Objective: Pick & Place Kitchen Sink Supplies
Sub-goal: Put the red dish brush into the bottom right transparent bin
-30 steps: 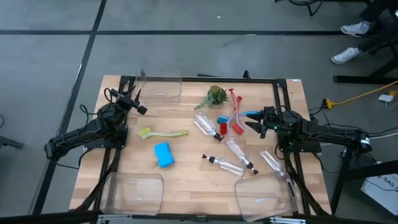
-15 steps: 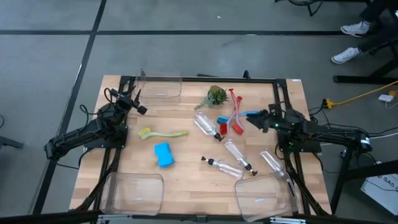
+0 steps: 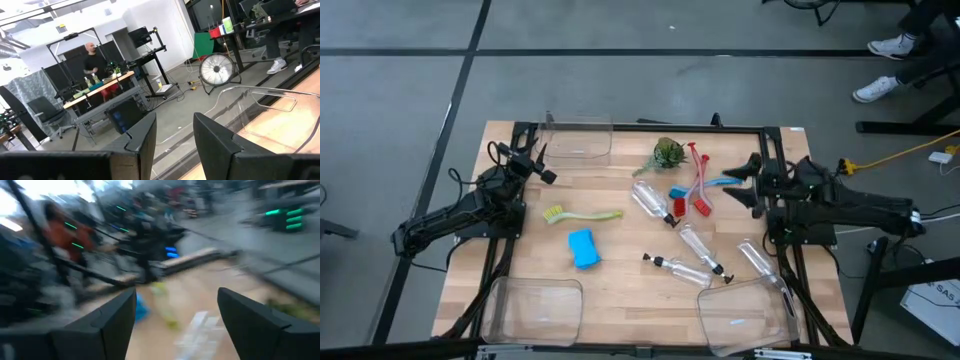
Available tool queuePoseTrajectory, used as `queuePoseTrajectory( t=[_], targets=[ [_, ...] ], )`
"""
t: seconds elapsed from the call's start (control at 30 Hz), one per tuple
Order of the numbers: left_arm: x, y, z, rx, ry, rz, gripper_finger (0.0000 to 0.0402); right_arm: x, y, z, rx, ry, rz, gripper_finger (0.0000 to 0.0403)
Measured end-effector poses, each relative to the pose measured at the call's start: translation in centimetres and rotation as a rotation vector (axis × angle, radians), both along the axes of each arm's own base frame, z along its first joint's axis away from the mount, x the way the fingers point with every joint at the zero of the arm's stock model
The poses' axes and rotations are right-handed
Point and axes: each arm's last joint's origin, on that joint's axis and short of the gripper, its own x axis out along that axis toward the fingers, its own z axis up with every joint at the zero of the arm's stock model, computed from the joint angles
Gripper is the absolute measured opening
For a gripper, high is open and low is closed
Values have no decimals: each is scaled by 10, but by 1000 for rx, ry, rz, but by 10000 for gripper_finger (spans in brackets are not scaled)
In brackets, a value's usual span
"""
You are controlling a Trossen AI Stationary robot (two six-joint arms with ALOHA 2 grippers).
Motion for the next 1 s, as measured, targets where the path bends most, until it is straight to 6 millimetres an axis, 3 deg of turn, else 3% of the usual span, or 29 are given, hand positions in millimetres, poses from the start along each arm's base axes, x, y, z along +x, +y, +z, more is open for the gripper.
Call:
queuePoseTrajectory(
  t=[0.2, 0.4, 0.57, 0.77, 1.0],
  targets=[
    [0, 0, 0, 0, 0, 0, 125, 18, -6, 48, -50, 92, -196, 276],
    [0, 0, 0, 0, 0, 0, 125, 53, -10, 76, -56, 212, -246, 276],
    [0, 0, 0, 0, 0, 0, 125, 82, -5, 88, 62, 433, -227, 276],
    [0, 0, 0, 0, 0, 0, 125, 99, 6, 97, 276, 737, -348, 276],
    [0, 0, 0, 0, 0, 0, 125, 119, 35, 99, 425, 880, -375, 276]
  ],
)
